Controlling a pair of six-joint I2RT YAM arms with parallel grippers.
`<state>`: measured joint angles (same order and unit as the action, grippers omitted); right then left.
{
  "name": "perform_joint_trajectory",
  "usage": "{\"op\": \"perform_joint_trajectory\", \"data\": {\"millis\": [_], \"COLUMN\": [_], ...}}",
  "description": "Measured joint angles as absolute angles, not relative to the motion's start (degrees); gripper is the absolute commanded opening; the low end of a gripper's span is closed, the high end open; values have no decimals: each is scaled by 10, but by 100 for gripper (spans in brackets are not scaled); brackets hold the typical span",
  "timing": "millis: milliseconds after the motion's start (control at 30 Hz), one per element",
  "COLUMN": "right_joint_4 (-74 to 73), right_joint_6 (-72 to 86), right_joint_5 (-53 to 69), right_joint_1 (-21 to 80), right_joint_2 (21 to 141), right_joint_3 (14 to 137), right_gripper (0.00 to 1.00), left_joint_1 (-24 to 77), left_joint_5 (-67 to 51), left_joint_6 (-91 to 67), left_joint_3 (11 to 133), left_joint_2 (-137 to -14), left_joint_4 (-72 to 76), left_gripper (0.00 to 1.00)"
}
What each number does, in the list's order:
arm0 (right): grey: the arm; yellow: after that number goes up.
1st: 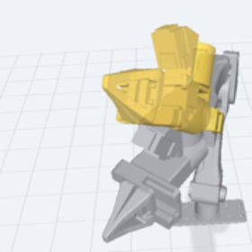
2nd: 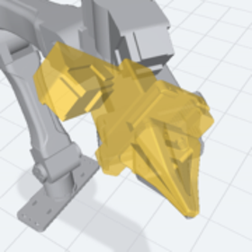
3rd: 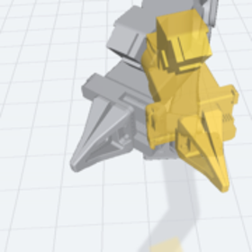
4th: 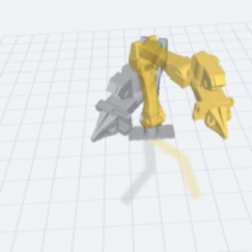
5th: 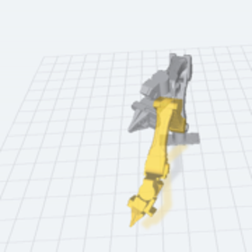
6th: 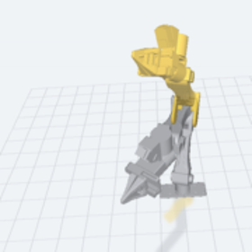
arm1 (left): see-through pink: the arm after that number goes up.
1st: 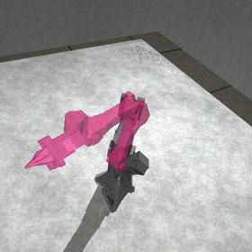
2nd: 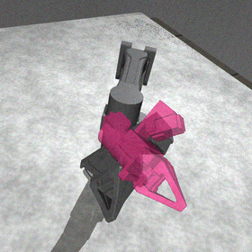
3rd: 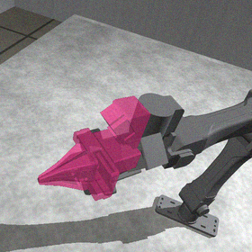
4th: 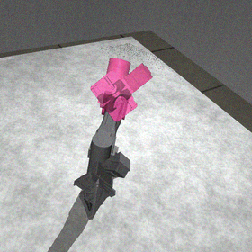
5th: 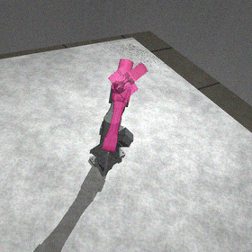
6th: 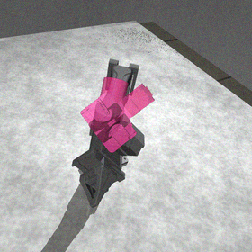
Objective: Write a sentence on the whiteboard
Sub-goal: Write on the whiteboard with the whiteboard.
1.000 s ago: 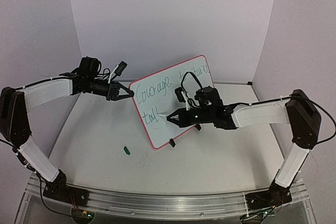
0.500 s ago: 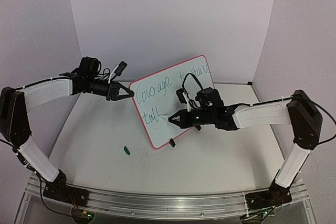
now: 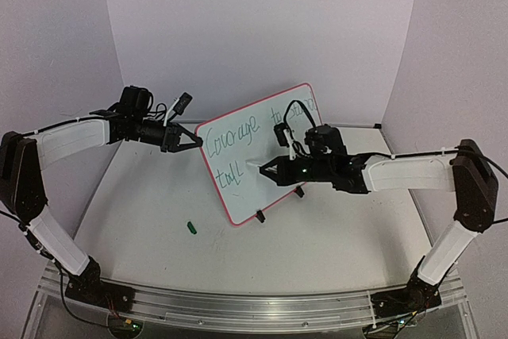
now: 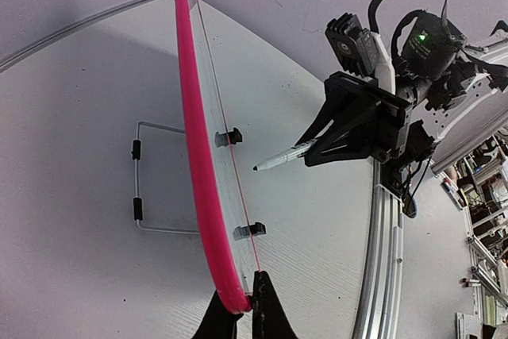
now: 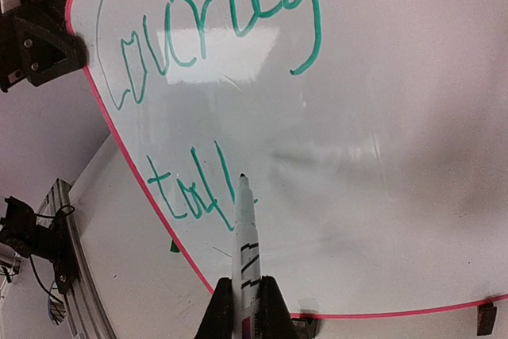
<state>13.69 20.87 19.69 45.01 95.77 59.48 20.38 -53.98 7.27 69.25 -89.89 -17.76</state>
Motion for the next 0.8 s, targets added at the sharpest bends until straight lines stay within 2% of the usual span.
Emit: {"op": "perform_joint_trajectory", "data": {"millis": [800], "right_joint_4": [132], "right_joint_6": [211], "right_joint_5": [195], "right_joint_1": [450], "right_joint_2": [990], "right_joint_3": [584], "right_gripper": [0], "left_joint_1": [204], "left_joint_5": [-539], "left_joint_6": [72], "left_joint_3": [693], "left_joint_2": [-899], "left_joint_4": [-178], "left_gripper": [0]}}
